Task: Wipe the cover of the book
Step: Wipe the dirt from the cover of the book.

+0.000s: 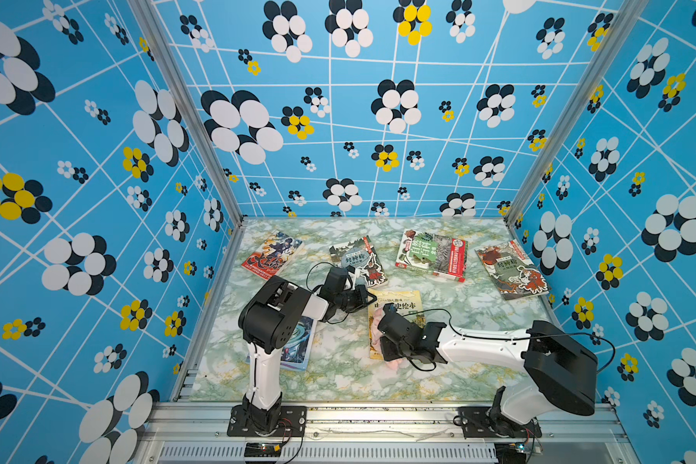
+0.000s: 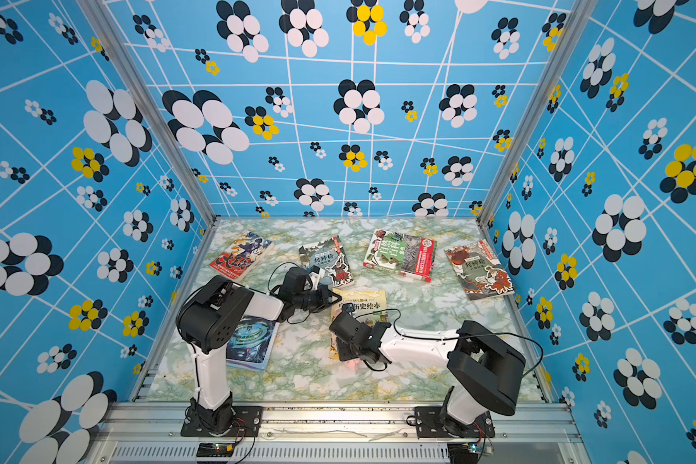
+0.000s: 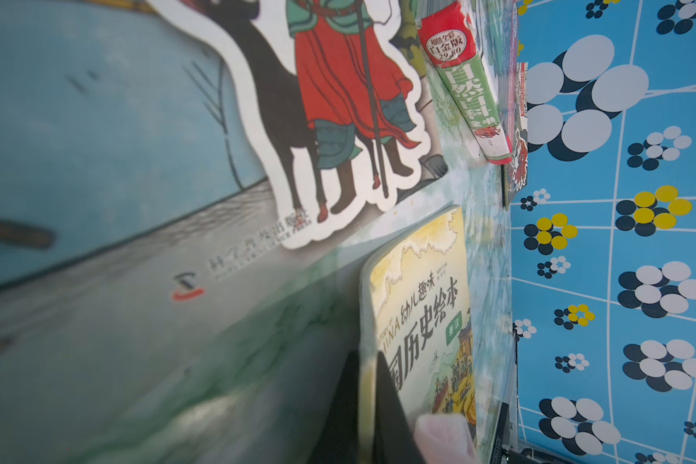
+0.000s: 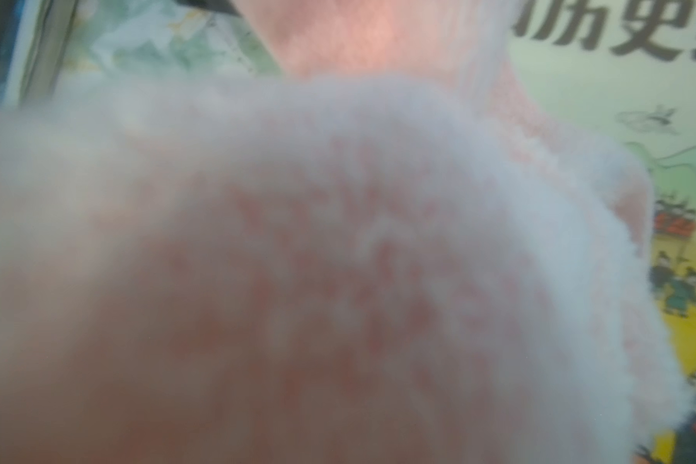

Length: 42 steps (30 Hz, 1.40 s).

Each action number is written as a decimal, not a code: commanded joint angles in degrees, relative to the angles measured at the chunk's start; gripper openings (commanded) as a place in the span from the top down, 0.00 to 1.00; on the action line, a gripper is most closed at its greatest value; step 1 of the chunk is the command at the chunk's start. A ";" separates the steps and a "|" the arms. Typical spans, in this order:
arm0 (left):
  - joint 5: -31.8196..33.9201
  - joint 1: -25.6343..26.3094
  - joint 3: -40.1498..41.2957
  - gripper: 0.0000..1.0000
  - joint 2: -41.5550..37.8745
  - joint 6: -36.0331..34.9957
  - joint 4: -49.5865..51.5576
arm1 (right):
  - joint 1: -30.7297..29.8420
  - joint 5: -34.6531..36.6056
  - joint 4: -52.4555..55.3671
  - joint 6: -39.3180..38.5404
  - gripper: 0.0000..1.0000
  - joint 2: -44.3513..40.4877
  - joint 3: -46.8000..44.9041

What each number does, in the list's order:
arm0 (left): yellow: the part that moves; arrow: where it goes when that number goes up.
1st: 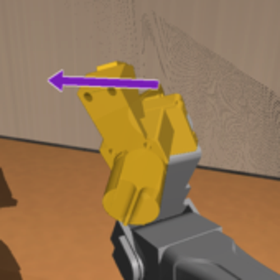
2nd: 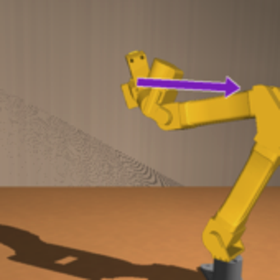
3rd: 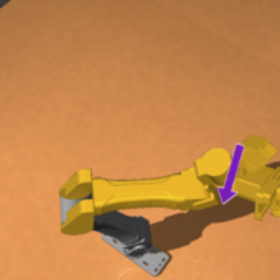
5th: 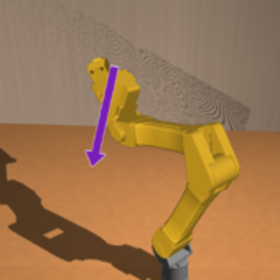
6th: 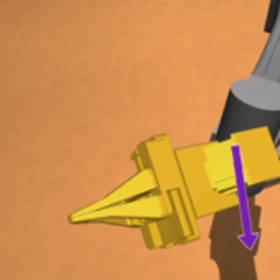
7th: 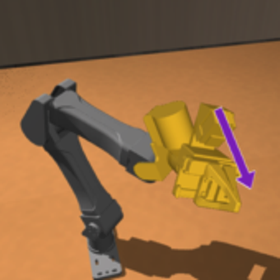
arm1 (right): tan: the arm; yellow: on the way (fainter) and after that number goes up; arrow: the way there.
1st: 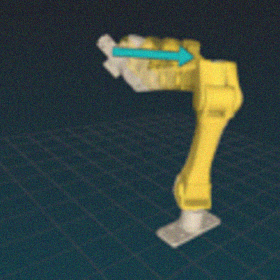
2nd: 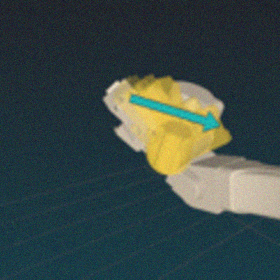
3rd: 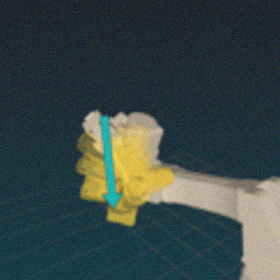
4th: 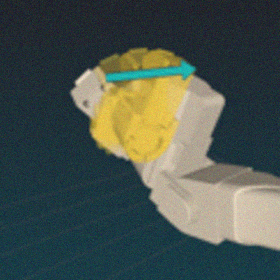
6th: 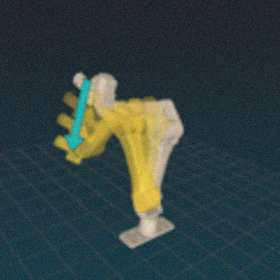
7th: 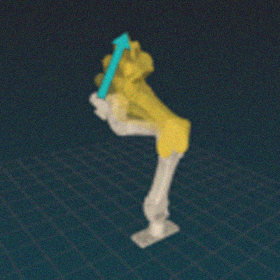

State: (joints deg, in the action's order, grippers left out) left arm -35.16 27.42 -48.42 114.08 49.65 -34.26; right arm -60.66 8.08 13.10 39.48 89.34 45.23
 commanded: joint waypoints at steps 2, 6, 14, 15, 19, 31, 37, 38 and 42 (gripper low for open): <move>-1.16 -0.35 0.92 1.00 -2.17 -1.43 1.69 | 0.82 3.29 6.30 -1.25 1.00 -1.33 -3.33; -1.53 -1.43 1.64 1.00 -2.81 -1.75 2.36 | 4.80 6.38 15.17 6.53 1.00 -1.59 -8.21; -2.00 -3.08 3.01 1.00 -4.23 -2.26 2.60 | 9.83 10.18 17.73 14.20 1.00 -9.02 -12.83; -2.26 -2.99 2.75 1.00 -3.99 -2.21 2.62 | 9.06 9.26 16.24 12.24 1.00 -8.14 -11.51; -2.50 -2.65 2.02 1.00 -3.28 -1.37 1.94 | 1.93 7.09 11.95 2.08 1.00 -1.87 -0.83; -2.28 -2.54 1.84 1.00 -4.82 -2.18 3.32 | 3.74 0.69 12.22 4.10 1.00 2.39 -1.78; -2.86 -2.79 0.80 1.00 -4.65 -2.80 4.30 | 14.66 2.27 12.13 15.05 1.00 -6.80 -17.64; -2.90 -2.81 0.80 1.00 -4.90 -3.05 4.69 | 15.55 4.20 13.79 16.33 1.00 -8.22 -17.73; -2.93 -3.07 0.53 1.00 -5.57 -3.60 6.00 | 16.63 9.30 17.00 18.34 1.00 -11.76 -16.64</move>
State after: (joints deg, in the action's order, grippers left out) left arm -36.80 25.12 -46.72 111.09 48.21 -30.57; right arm -45.21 10.37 13.52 53.25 75.94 32.16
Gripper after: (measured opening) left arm 0.073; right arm 0.132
